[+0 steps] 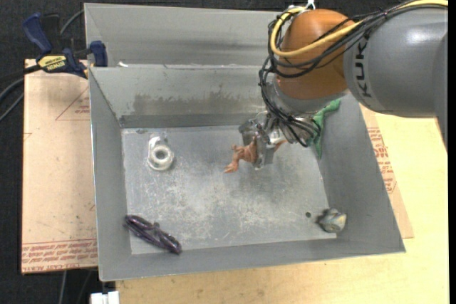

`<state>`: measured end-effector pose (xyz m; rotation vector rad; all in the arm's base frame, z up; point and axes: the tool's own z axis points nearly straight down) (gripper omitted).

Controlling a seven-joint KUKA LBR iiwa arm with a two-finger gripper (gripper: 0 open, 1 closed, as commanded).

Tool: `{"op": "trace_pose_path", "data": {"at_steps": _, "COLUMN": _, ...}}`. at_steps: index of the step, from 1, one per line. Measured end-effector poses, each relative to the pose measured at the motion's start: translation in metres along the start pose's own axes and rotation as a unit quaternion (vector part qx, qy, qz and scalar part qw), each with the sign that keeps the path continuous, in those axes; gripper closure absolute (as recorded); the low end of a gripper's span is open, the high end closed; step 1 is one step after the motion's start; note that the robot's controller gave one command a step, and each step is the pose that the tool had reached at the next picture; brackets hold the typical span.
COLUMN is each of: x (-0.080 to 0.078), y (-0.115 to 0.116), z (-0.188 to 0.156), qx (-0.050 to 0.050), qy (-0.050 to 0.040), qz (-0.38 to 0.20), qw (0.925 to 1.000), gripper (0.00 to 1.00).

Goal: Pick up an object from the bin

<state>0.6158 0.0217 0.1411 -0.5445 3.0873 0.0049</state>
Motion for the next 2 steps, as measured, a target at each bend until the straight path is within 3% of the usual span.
{"op": "trace_pose_path", "data": {"at_steps": 1, "x": 0.000, "y": 0.000, "z": 0.000, "qx": 0.000, "qy": 0.0001, "qz": 0.000, "qw": 1.0000, "gripper": 1.00}}
{"op": "trace_pose_path", "data": {"at_steps": 2, "x": -0.008, "y": -0.012, "z": -0.104, "qx": 0.000, "qy": -0.0020, "qz": -0.002, "qw": 1.0000, "gripper": 1.00}}
